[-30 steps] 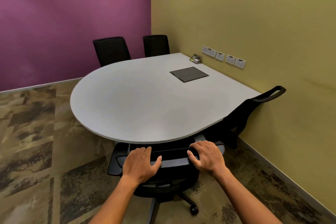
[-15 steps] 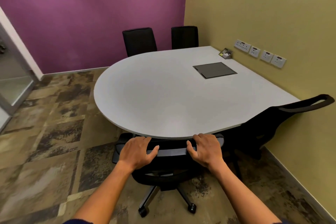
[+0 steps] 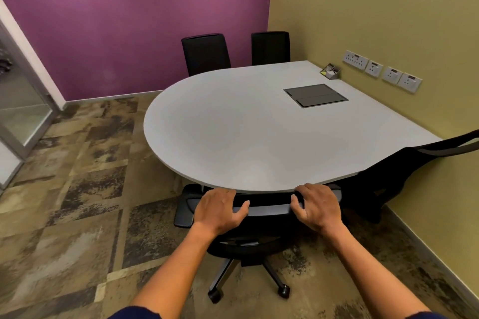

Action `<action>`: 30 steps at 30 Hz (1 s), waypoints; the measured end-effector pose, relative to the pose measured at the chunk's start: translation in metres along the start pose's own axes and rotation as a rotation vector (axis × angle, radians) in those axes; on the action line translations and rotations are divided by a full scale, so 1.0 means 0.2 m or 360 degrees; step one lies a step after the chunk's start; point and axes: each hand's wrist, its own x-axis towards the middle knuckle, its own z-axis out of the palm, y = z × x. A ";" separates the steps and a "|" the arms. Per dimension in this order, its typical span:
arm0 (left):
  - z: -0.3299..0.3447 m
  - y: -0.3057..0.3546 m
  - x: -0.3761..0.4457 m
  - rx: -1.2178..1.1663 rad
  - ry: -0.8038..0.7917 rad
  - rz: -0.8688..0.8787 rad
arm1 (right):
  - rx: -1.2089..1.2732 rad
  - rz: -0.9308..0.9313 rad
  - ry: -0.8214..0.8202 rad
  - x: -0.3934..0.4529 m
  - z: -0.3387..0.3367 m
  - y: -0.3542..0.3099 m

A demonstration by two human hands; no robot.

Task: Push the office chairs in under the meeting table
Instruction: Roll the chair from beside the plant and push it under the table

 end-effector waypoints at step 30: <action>-0.03 -0.06 -0.03 0.0111 -0.0101 0.0080 | 0.0016 0.0055 0.0094 0.00 0.04 -0.07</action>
